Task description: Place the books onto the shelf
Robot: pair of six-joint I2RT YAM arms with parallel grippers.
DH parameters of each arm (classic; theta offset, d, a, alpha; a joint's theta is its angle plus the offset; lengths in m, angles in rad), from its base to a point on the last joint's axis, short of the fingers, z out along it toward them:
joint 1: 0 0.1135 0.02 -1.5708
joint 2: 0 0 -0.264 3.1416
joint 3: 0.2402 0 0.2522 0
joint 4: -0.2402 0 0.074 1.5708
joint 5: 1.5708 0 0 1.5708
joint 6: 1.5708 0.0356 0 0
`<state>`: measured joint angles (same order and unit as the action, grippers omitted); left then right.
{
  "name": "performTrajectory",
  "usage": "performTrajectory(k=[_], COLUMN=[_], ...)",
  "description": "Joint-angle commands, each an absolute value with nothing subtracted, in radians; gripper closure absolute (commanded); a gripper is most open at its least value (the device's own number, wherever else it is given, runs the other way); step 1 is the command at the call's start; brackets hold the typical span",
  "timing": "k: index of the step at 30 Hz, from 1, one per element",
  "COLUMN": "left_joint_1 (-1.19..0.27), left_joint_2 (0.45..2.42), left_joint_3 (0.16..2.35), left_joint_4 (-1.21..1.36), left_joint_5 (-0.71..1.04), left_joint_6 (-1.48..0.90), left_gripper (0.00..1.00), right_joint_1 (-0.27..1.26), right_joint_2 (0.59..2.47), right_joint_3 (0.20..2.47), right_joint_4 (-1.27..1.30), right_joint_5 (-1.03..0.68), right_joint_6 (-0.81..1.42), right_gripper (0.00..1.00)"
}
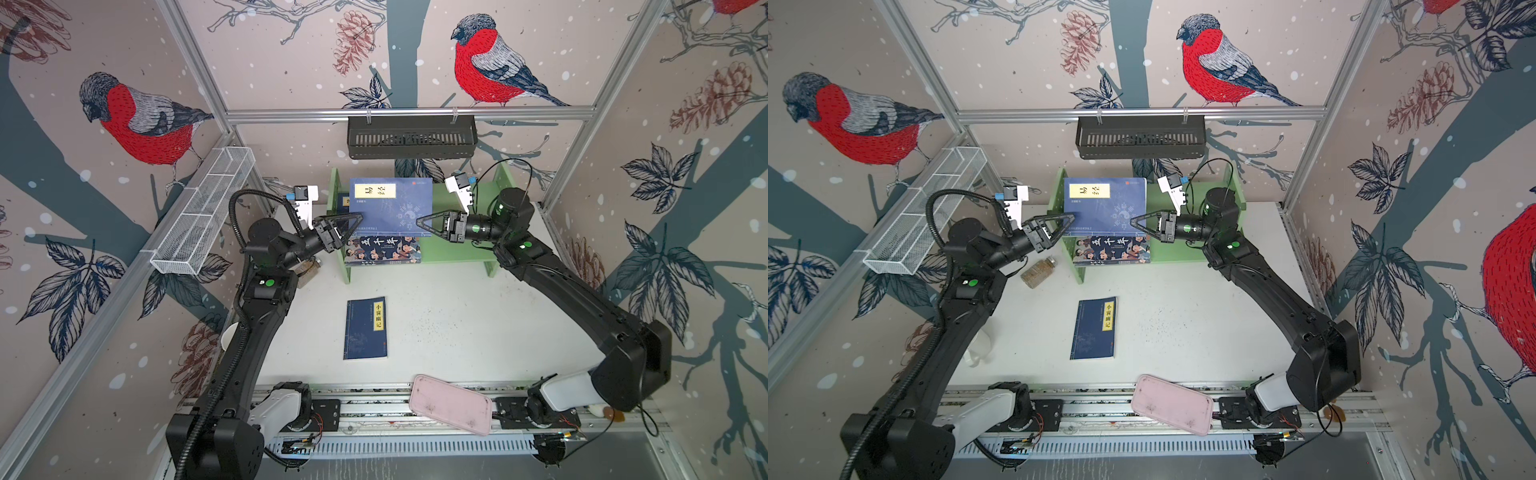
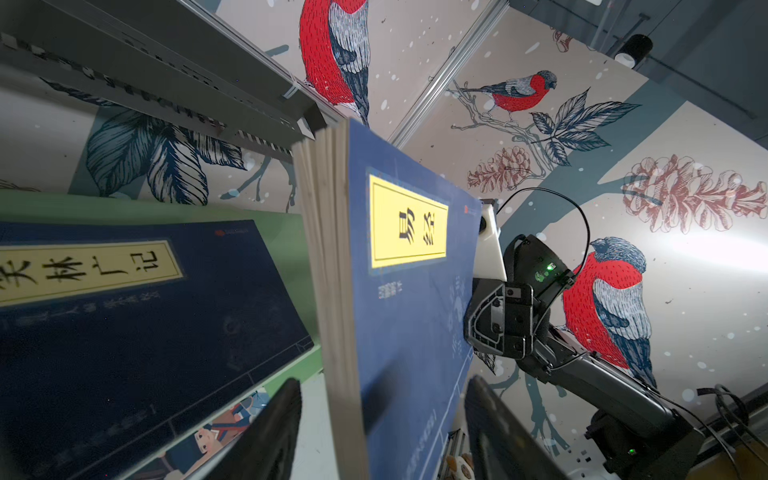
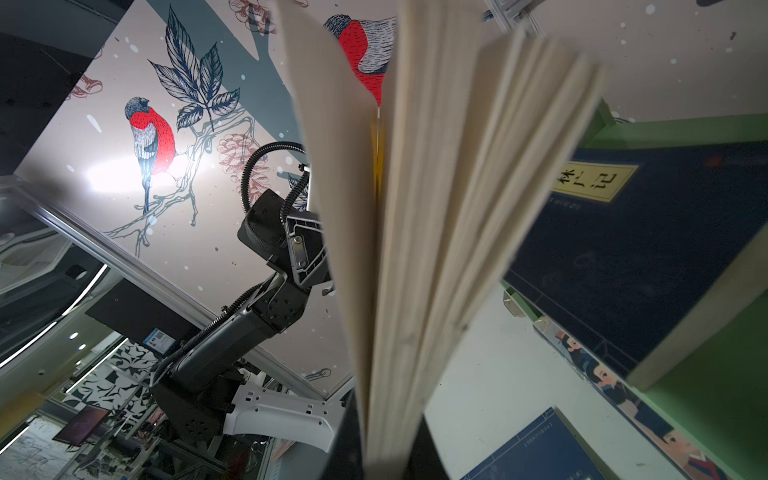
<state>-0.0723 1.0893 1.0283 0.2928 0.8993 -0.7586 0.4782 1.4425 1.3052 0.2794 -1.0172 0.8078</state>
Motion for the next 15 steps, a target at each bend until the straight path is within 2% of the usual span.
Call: performTrajectory(k=[1, 15], left_joint_1=[-0.065, -0.028], left_joint_2=[1.085, 1.090], left_joint_3=[1.067, 1.302], left_joint_4=[0.180, -0.089], left_joint_5=[0.843, 0.752], left_joint_6=[-0.631, -0.390], left_gripper=[0.35, 0.33], right_joint_1=[0.462, 0.410], right_joint_2=[1.420, 1.439], right_joint_3=[1.313, 1.392], right_joint_4=[0.261, 0.105], right_joint_5=[-1.008, -0.994], right_joint_6=[0.759, 0.671], right_gripper=[0.99, 0.99])
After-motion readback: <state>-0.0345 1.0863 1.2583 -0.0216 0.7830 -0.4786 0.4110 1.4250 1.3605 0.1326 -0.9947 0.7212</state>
